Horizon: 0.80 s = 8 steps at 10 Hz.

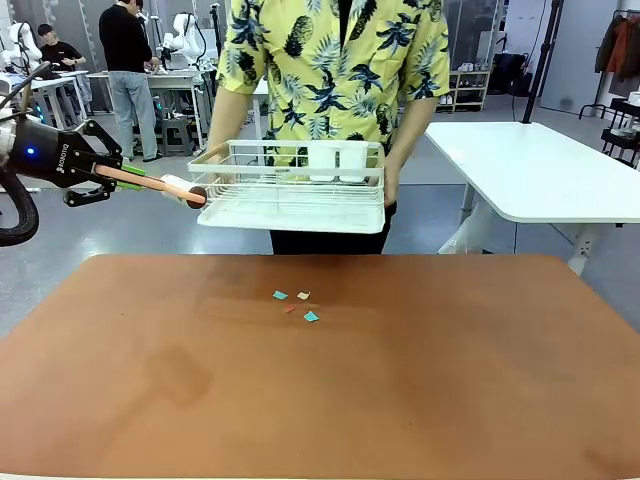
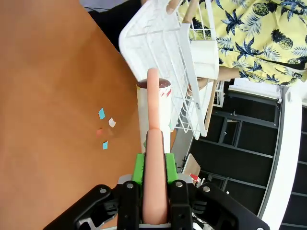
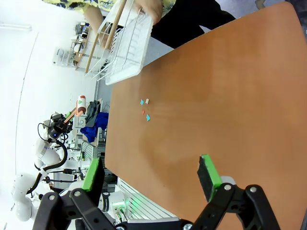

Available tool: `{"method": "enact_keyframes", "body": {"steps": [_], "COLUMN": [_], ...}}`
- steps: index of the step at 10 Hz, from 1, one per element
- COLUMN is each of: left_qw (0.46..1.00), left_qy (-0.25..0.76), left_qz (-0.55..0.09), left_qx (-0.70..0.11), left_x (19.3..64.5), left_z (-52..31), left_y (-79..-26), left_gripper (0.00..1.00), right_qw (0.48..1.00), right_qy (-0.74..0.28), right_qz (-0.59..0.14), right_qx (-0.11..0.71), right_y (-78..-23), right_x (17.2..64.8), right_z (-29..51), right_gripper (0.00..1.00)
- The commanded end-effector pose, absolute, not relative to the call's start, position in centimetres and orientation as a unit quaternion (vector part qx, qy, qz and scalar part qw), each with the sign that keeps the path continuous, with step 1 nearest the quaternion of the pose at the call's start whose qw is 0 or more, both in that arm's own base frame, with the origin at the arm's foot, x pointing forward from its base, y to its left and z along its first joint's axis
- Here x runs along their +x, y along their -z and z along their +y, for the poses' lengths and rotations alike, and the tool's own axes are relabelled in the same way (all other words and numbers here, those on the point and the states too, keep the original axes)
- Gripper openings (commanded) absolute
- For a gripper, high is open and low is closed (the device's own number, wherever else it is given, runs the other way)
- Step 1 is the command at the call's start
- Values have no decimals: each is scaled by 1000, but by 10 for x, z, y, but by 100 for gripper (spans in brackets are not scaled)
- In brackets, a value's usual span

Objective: Clean the table.
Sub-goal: Clean the table with the Lint Roller when the human lifts the Dish drying rack.

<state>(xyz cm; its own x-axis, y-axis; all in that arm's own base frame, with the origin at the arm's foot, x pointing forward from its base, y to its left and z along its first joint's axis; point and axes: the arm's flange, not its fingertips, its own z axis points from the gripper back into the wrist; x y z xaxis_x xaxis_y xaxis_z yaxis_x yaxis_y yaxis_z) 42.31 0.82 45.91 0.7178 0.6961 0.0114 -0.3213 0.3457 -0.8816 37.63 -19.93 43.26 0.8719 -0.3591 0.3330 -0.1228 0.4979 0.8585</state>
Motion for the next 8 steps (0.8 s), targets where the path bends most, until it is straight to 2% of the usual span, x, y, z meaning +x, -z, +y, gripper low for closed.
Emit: {"method": "enact_keyframes", "body": {"steps": [1,7,8], "left_qw": [796,796,796], "left_qy": [-319,-319,-319], "left_qz": [-198,-198,-198], "left_qx": [-474,-474,-474], "left_x": [423,423,423], "left_z": [7,7,8], "left_y": [-459,-459,-459], "left_gripper": [0,0,21], "right_qw": [826,826,826], "right_qy": [68,68,68], "right_qz": [-249,-249,-249], "right_qx": [502,502,502], "right_y": [-435,-435,-435], "right_x": [377,377,377], "right_z": [-199,-199,-199], "right_gripper": [100,100,100]}}
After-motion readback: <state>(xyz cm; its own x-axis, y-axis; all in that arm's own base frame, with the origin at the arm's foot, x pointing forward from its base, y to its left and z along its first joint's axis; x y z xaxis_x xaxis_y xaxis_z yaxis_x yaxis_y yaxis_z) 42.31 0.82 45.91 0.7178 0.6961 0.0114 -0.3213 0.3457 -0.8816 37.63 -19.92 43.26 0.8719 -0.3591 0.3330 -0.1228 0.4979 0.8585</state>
